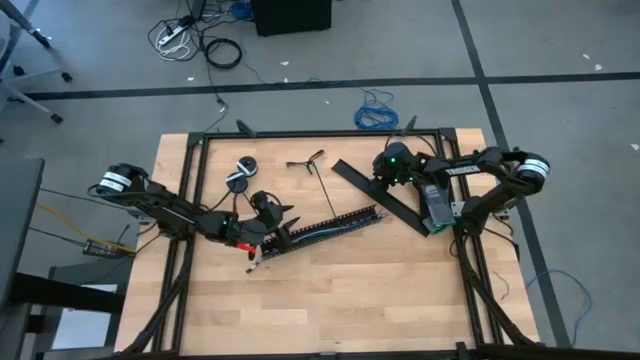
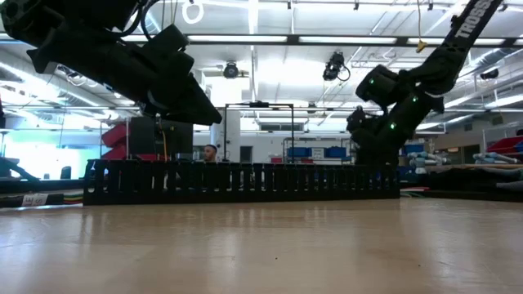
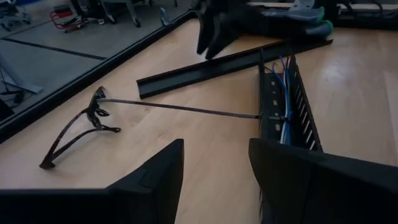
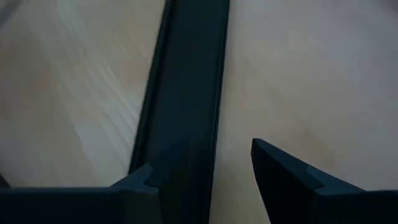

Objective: Ziptie cables
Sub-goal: Insert the black cover of the black cable duct

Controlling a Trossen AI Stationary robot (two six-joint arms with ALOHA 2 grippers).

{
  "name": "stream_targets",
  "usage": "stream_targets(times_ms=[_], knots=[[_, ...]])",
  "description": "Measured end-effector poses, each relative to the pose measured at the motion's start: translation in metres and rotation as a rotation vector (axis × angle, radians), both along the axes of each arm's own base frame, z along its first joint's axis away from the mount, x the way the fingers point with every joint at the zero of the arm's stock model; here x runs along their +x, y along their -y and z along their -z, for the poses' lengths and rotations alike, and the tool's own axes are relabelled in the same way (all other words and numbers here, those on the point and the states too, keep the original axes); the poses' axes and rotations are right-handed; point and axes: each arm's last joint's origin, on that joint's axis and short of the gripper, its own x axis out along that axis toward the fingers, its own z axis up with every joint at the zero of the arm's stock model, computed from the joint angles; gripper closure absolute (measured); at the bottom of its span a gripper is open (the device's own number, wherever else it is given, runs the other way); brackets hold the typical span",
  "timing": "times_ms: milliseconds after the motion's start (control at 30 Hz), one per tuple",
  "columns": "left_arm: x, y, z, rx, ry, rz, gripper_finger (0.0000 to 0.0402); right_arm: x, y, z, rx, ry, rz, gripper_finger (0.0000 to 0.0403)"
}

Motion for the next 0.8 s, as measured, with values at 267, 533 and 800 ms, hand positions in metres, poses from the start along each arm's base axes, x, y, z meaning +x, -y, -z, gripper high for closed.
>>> stream_targets(times_ms=[267,533,800], knots=[[0.0,0.0,0.001,-0.005,-0.013,0.009,0.0225,0.005,0.002,0.018,0.025,-0.035,0.002,0.026],[0.0,0.0,0.001,-0.006,-0.012,0.011,0.0225,0.012,-0.007,0.021,0.011,-0.057,-0.062,0.0391],[-0.001,-0.002,0.0,-0.039,0.041,-0.074,0.0225,0.015,-0.013,0.002,-0.129,-0.049,-0.098,0.0401]])
